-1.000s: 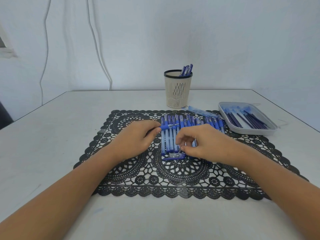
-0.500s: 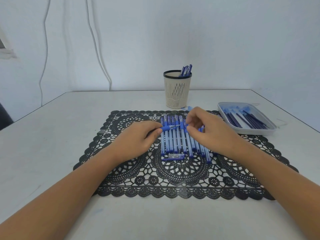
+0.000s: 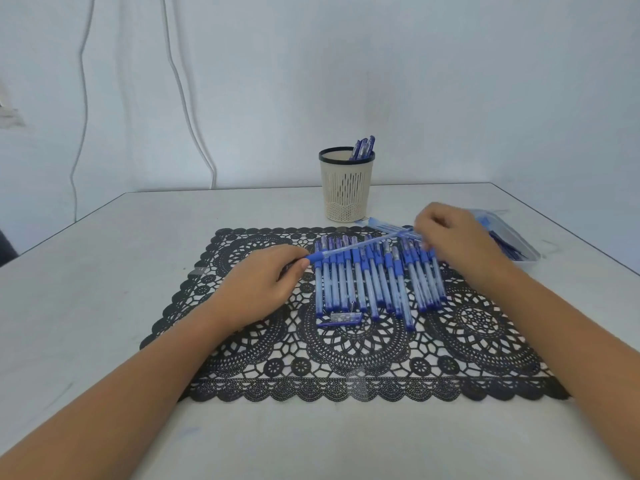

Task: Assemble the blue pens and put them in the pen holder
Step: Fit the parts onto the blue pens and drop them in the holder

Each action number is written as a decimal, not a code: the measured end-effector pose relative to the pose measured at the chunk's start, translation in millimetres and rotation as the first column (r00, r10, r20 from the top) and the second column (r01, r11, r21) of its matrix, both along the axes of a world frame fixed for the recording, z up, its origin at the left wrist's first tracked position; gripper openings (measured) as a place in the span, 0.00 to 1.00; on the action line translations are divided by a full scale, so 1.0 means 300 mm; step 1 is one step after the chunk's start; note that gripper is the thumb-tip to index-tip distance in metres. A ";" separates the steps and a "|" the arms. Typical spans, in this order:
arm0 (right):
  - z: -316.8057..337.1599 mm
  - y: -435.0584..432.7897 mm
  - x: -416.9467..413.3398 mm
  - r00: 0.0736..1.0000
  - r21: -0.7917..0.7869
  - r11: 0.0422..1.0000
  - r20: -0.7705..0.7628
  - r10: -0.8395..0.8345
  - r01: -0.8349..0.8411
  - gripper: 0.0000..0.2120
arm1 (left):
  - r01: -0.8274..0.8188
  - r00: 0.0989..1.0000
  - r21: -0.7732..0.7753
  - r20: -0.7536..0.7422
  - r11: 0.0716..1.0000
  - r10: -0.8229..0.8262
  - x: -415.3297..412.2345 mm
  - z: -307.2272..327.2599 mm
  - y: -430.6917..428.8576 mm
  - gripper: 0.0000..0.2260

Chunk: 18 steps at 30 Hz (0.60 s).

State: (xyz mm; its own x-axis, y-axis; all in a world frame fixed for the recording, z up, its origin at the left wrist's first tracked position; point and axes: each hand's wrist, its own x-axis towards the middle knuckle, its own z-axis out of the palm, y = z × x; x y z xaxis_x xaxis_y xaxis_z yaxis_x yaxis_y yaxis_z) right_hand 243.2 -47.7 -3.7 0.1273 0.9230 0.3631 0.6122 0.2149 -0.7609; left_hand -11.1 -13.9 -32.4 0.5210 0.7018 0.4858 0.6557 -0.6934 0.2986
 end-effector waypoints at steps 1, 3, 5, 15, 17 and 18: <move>0.001 0.012 0.023 0.994 0.039 0.995 -0.059 -0.091 0.094 0.06 | -0.022 1.000 0.005 0.004 1.000 0.022 -0.003 -0.001 0.004 0.12; -0.005 0.032 0.057 0.962 0.106 0.958 -0.083 -0.259 0.267 0.05 | -0.062 0.998 0.023 0.012 0.998 0.061 -0.006 -0.004 0.010 0.12; -0.028 0.048 0.077 0.933 0.153 0.921 -0.037 -0.358 0.359 0.04 | -0.088 0.996 0.037 0.022 0.995 0.087 -0.005 -0.009 0.013 0.12; -0.115 0.119 0.084 0.706 0.086 0.905 0.597 -0.381 0.416 0.13 | -0.082 0.996 0.032 -0.012 0.996 0.083 0.012 -0.029 0.014 0.13; -0.113 0.118 0.089 0.705 0.038 0.909 0.618 -0.348 0.416 0.14 | -0.084 0.996 0.033 -0.017 0.996 0.085 0.012 -0.031 0.016 0.13; -0.111 0.118 0.097 0.722 0.032 0.912 0.599 -0.346 0.410 0.14 | -0.085 0.996 0.034 -0.018 0.996 0.086 0.012 -0.032 0.018 0.13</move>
State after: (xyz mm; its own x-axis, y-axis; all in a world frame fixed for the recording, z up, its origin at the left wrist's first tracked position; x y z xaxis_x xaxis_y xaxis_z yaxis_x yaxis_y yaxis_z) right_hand 272.3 -12.4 -36.9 0.2682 0.8781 0.3962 0.9541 -0.1851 -0.2357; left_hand -7.5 -8.6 -42.0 0.4695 0.7278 0.4998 0.7187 -0.6439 0.2626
